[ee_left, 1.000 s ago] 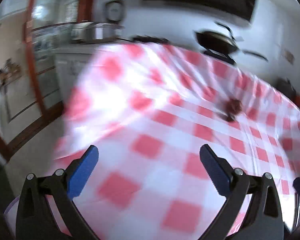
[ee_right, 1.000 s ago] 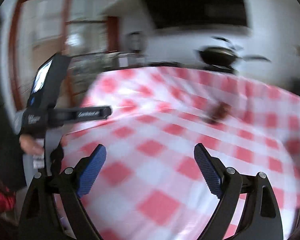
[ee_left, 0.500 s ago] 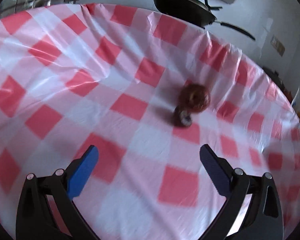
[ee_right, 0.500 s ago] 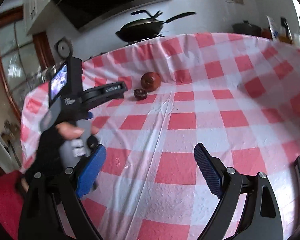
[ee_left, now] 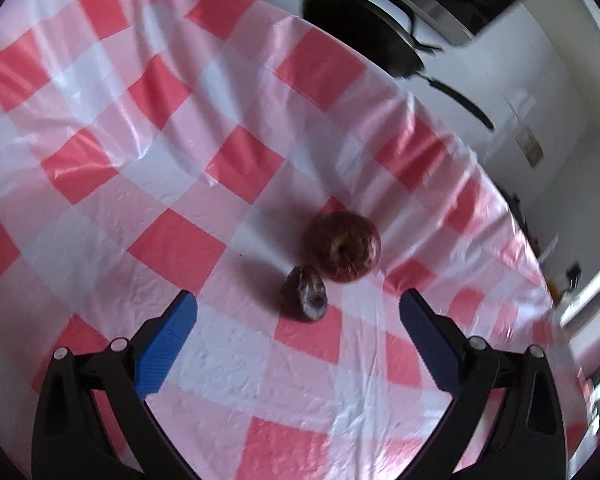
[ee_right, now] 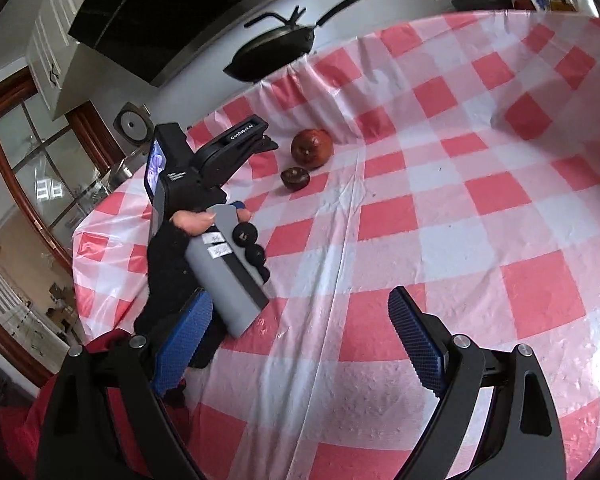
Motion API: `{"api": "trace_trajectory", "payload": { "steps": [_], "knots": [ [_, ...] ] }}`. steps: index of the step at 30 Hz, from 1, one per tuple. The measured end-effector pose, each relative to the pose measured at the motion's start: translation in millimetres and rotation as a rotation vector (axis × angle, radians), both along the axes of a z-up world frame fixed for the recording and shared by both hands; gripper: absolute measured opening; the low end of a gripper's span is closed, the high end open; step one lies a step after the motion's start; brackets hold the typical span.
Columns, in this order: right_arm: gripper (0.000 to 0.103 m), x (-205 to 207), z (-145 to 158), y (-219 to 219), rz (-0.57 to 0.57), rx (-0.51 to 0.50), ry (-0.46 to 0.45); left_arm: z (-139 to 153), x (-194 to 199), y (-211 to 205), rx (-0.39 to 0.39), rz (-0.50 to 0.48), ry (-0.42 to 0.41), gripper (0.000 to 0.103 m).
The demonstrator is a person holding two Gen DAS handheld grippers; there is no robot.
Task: Organize fruits
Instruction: 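Move both open grippers back to the remaining fruits on the table, then grasp the large red fruit with the right gripper while the left gripper grasps the dark brown fruit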
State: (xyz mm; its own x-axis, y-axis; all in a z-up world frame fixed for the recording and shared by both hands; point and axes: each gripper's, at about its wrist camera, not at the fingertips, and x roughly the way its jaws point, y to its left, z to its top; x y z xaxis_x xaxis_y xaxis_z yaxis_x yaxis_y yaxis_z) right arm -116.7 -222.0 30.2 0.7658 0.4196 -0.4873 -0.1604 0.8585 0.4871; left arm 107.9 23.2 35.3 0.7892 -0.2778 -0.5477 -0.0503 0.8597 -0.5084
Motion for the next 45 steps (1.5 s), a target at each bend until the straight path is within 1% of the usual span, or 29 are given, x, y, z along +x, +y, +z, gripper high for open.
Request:
{"api": "trace_trajectory", "payload": {
  "steps": [2,3,4,6,7,8,9,10,11,12,14,15,18,20,22,23,26,27,29,32,34,35,36,37,39,40,41,43,45],
  "knots": [
    [0.087,8.5,-3.9,0.8,-0.004,0.008,0.056,1.9,-3.2,4.2,0.010,0.000,-0.024,0.101],
    [0.087,13.7,-4.5,1.0,-0.011,-0.003,0.076,1.6,-2.9,6.8,0.015,0.013,-0.022,0.101],
    [0.087,19.9,-4.1,-0.2,-0.024,-0.022,0.088,-1.3,-0.2,10.7,-0.003,0.021,-0.001,0.101],
    [0.087,37.5,2.2,-6.2,-0.081,-0.078,0.068,-6.0,3.2,19.6,-0.050,0.045,0.034,0.101],
    [0.087,49.6,6.3,-12.0,-0.119,-0.098,0.063,-6.2,1.7,23.9,-0.054,0.071,0.033,0.101],
    [0.087,60.1,8.5,-17.5,-0.139,-0.102,0.064,-5.3,-1.7,30.7,-0.047,0.123,0.025,0.101],
    [0.087,77.3,14.7,-20.6,-0.153,-0.101,0.063,-3.1,-7.5,42.1,-0.037,0.210,0.014,0.101],
    [0.087,89.9,19.1,-20.9,-0.157,-0.100,0.057,-4.0,-10.7,50.8,-0.045,0.265,0.011,0.101],
    [0.087,111.2,26.6,-18.9,-0.161,-0.100,0.044,-5.6,-13.6,61.0,-0.068,0.325,0.017,0.101],
    [0.087,127.4,31.3,-15.1,-0.156,-0.098,0.035,-9.9,-17.2,74.1,-0.108,0.392,0.032,0.101],
    [0.087,167.8,40.3,1.2,-0.108,-0.091,0.041,-15.4,-20.6,87.3,-0.160,0.450,0.051,0.101],
    [0.087,186.7,43.3,11.8,-0.087,-0.080,0.047,-16.3,-21.5,90.4,-0.171,0.462,0.052,0.101],
    [0.087,232.1,43.1,45.1,-0.017,-0.063,0.054,-11.1,-23.7,89.8,-0.139,0.479,0.030,0.101],
    [0.087,264.3,34.4,67.8,-0.007,-0.088,0.114,-9.9,-26.2,92.7,-0.142,0.500,0.018,0.101],
    [0.087,284.7,29.4,83.4,-0.012,-0.122,0.126,-13.6,-28.8,98.8,-0.175,0.525,0.026,0.101],
    [0.087,294.5,27.8,89.2,-0.036,-0.152,0.121,-17.1,-29.5,101.4,-0.193,0.529,0.039,0.101],
    [0.088,319.8,21.2,98.5,-0.088,-0.217,0.132,-19.1,-30.7,103.8,-0.207,0.526,0.047,0.101],
    [0.088,327.2,18.7,100.5,-0.090,-0.238,0.141,-18.7,-30.7,102.8,-0.202,0.520,0.045,0.101],
    [0.087,340.2,12.6,99.7,-0.074,-0.241,0.174,-19.0,-27.4,99.4,-0.198,0.502,0.050,0.101],
    [0.087,351.9,1.9,96.7,-0.101,-0.289,0.229,-19.6,-25.0,96.9,-0.194,0.483,0.059,0.101],
    [0.088,354.8,-3.6,96.4,-0.096,-0.305,0.238,-19.4,-22.3,93.8,-0.186,0.465,0.063,0.101],
    [0.083,354.7,-3.3,99.1,-0.091,-0.335,0.229,-18.9,-19.9,91.0,-0.177,0.449,0.067,0.101],
    [0.071,355.0,-2.9,100.6,-0.093,-0.355,0.225,-19.1,-18.6,88.2,-0.170,0.437,0.067,0.101],
    [0.064,354.0,-2.1,101.3,-0.077,-0.355,0.210,-17.8,-16.7,84.2,-0.157,0.414,0.066,0.101],
    [0.065,346.6,-1.2,100.1,-0.062,-0.361,0.208,-16.5,-11.5,75.7,-0.134,0.365,0.066,0.101],
    [0.064,340.1,-0.5,94.9,-0.069,-0.349,0.216,-15.8,-8.1,68.3,-0.111,0.319,0.069,0.101],
    [0.064,326.3,2.0,80.9,-0.085,-0.282,0.206,-14.5,-6.0,63.4,-0.094,0.292,0.066,0.101],
    [0.065,302.3,8.0,55.6,-0.123,-0.189,0.159,-12.7,-2.5,51.9,-0.062,0.231,0.058,0.101],
    [0.065,276.1,13.3,23.7,-0.204,-0.130,0.102,-11.6,1.1,41.2,-0.038,0.171,0.057,0.101]
  ]
}}
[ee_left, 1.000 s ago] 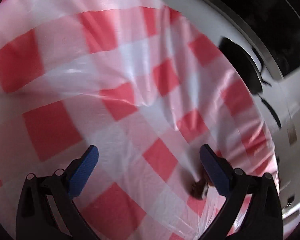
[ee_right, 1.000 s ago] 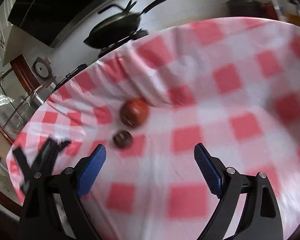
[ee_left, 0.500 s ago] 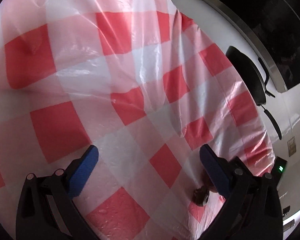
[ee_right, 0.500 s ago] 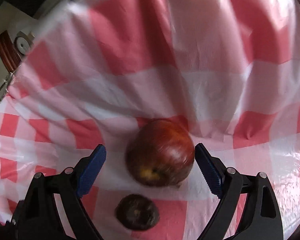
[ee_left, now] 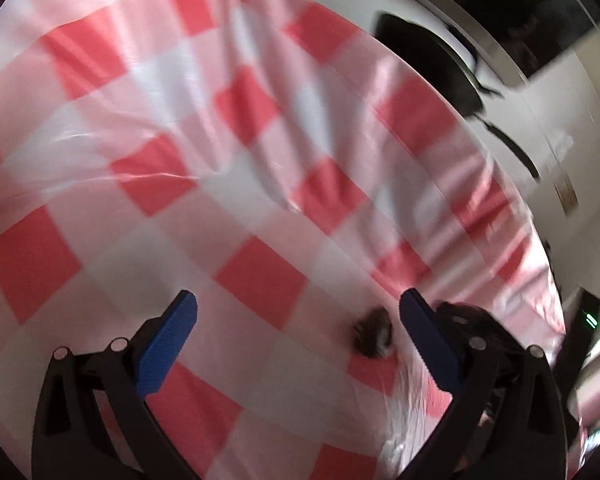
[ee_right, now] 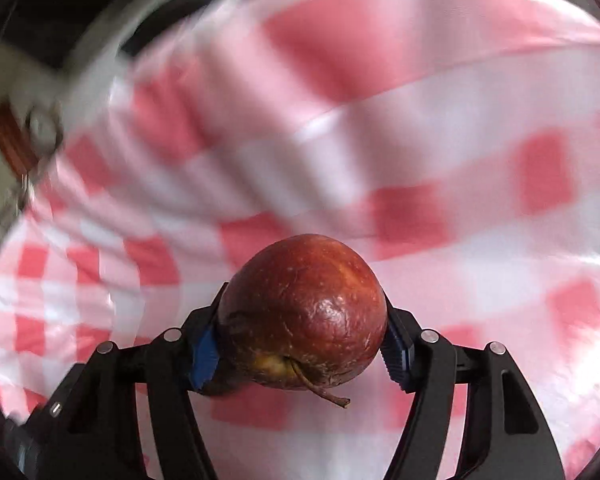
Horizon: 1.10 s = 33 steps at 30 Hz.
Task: Organize fruits
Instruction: 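Grasp the large red fruit with the right gripper while the left gripper grasps the dark brown fruit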
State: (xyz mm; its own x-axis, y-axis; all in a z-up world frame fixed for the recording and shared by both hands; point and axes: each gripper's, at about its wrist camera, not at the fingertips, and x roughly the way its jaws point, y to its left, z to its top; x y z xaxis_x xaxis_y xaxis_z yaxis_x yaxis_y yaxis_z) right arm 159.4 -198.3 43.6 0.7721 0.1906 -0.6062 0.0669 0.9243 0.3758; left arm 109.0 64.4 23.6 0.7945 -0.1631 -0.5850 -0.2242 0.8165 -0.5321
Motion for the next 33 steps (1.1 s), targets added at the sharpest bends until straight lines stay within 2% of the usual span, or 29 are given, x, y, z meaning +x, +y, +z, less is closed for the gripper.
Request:
{"api": "trace_trajectory", "payload": {
  "steps": [4,7,12,14,16,21,23,24,25,27,30,33],
  "knots": [
    [0.065,-27.0,-5.1,-56.8,-0.119,0.087,-0.059,2.3,6.4,-16.8,0.041,-0.077,0.006,0.101],
    [0.065,-28.6,-17.0,-83.9,-0.180,0.178,-0.049,3.0,13.3,-30.8,0.086,-0.147,0.023,0.101],
    [0.065,-29.8,-18.1,-96.3,-0.179,0.218,-0.071,0.3,35.7,-59.7,0.203,-0.239,0.080,0.100],
    [0.065,-28.9,-20.2,-99.4,-0.180,0.233,-0.064,-1.3,47.6,-69.7,0.254,-0.268,0.106,0.096],
    [0.065,-29.6,-21.8,-103.9,-0.181,0.247,-0.063,-4.8,63.5,-80.8,0.313,-0.310,0.149,0.082],
    [0.065,-28.3,-20.6,-99.6,-0.179,0.259,-0.059,-9.5,81.8,-95.4,0.437,-0.350,0.194,0.074],
    [0.065,-27.3,-20.0,-97.9,-0.175,0.252,-0.061,-10.7,81.9,-103.1,0.501,-0.367,0.195,0.060],
    [0.065,-26.1,-19.4,-97.5,-0.172,0.246,-0.062,-10.4,80.1,-107.1,0.522,-0.384,0.190,0.045],
    [0.065,-25.3,-19.1,-96.7,-0.169,0.239,-0.064,-10.6,78.2,-109.9,0.537,-0.392,0.187,0.040],
    [0.065,-26.7,-18.5,-95.9,-0.161,0.221,-0.069,-10.1,78.0,-110.5,0.527,-0.406,0.179,0.039],
    [0.065,-27.0,-17.8,-93.5,-0.152,0.209,-0.077,0.0,59.6,-103.7,0.523,-0.367,0.122,0.039],
    [0.065,-27.6,-19.2,-96.2,-0.148,0.216,-0.078,22.8,14.6,-78.3,0.407,-0.291,0.030,0.039]
  ]
}}
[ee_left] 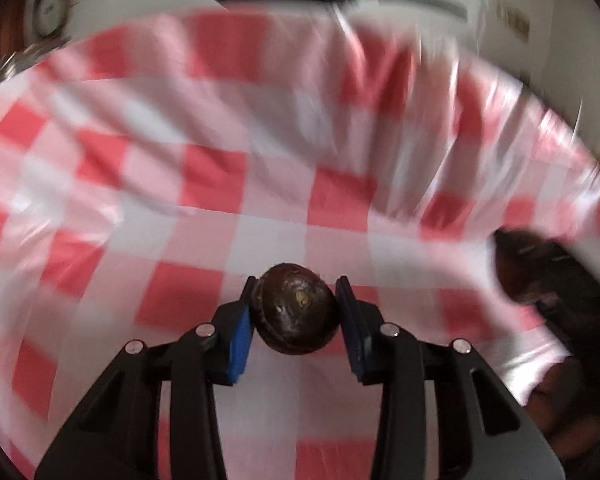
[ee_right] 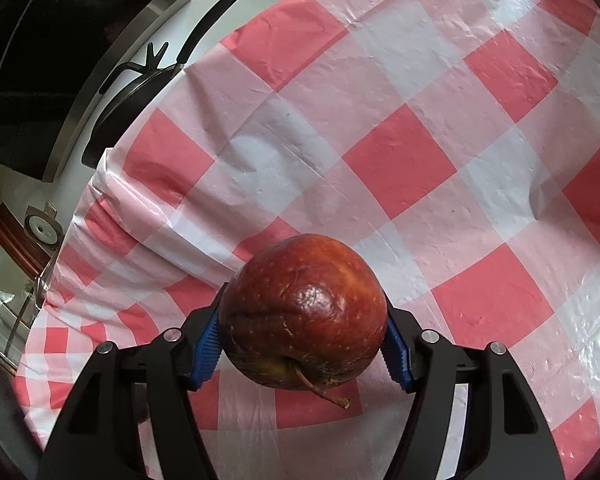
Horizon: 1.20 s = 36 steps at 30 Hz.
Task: Organize fruits
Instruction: 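Grasp the large red fruit with the right gripper while the left gripper grasps the dark brown fruit, then lift and carry both held fruits over the white box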
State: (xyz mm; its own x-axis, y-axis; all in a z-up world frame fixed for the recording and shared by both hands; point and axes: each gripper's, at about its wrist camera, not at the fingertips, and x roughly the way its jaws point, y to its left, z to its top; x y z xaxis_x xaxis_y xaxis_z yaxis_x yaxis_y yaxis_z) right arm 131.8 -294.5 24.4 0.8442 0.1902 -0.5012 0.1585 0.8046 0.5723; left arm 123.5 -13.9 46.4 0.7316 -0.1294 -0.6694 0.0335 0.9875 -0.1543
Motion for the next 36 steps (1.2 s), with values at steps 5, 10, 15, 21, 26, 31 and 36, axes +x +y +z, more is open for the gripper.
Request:
{"api": "trace_trajectory", "payload": {
  "steps": [5,10,15,21,26,31,36],
  "knots": [
    [0.065,1.4,-2.3,-3.1,-0.006,0.019,0.009,-2.7,-73.2,49.0,-0.101,0.120,-0.062,0.039],
    [0.065,0.9,-1.0,-0.4,0.007,0.007,-0.010,-10.5,-87.5,88.6,-0.190,0.213,-0.044,0.039],
    [0.065,-3.7,-2.1,-5.7,0.002,0.037,-0.034,-13.7,-79.7,99.3,-0.206,0.234,-0.032,0.040],
    [0.065,-21.3,2.4,-4.6,-0.031,0.050,-0.076,-13.5,-83.3,104.4,-0.202,0.253,-0.034,0.040],
    [0.065,-81.8,9.2,35.5,0.022,0.019,-0.105,-6.7,-104.0,110.3,-0.211,0.273,-0.067,0.040],
    [0.065,-156.3,18.5,75.7,0.130,0.013,-0.164,4.0,-161.8,120.2,-0.211,0.285,-0.111,0.040],
    [0.065,-213.6,30.9,108.6,0.247,-0.027,-0.204,16.5,-242.6,140.3,-0.151,0.305,-0.158,0.040]
  ]
}}
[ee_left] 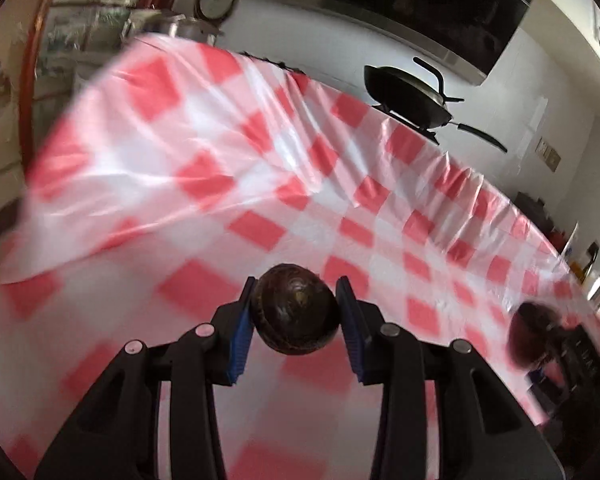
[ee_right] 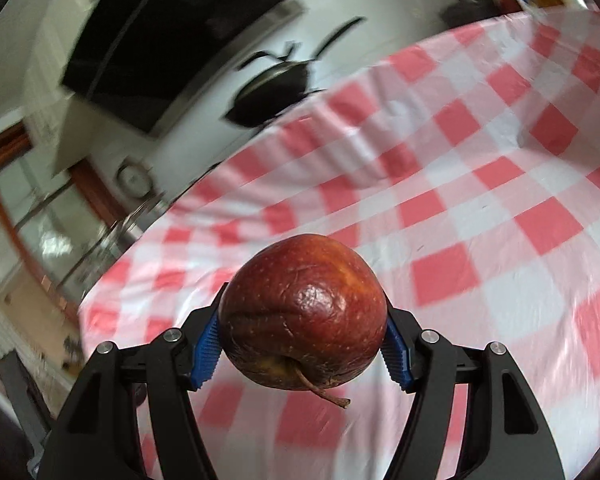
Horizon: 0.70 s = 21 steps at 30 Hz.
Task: Organize fruits
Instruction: 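Lift and carry both held fruits over the white box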
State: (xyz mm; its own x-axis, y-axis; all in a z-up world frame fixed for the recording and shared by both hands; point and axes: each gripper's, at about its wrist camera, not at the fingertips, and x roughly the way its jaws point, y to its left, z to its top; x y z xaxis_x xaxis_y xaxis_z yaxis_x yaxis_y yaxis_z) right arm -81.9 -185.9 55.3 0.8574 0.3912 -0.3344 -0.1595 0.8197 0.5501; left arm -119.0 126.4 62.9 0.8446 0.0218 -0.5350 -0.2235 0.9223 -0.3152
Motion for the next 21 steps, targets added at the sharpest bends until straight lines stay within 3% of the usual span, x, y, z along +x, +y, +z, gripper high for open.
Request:
{"api": "trace_trajectory", "payload": {
  "steps": [10,16,19,20,21],
  "knots": [
    [0.065,-74.2,8.7,79.7,0.253,-0.132,-0.021,14.8,-96.5,48.6,0.167,0.057,0.026,0.040],
    [0.065,-104.4,7.8,121.2,0.389,-0.224,-0.046,5.6,-128.8,71.1,0.185,0.093,0.052,0.040],
    [0.065,-110.0,4.9,132.7,0.407,-0.253,-0.053,-16.4,-114.8,87.4,0.076,0.012,0.105,0.041],
    [0.065,-107.3,2.9,131.6,0.398,-0.240,-0.031,-22.2,-116.1,90.7,0.102,0.040,0.058,0.043],
    [0.065,-105.3,1.5,129.1,0.386,-0.233,-0.017,-31.1,-115.6,92.3,0.152,0.073,0.053,0.059]
  ]
}}
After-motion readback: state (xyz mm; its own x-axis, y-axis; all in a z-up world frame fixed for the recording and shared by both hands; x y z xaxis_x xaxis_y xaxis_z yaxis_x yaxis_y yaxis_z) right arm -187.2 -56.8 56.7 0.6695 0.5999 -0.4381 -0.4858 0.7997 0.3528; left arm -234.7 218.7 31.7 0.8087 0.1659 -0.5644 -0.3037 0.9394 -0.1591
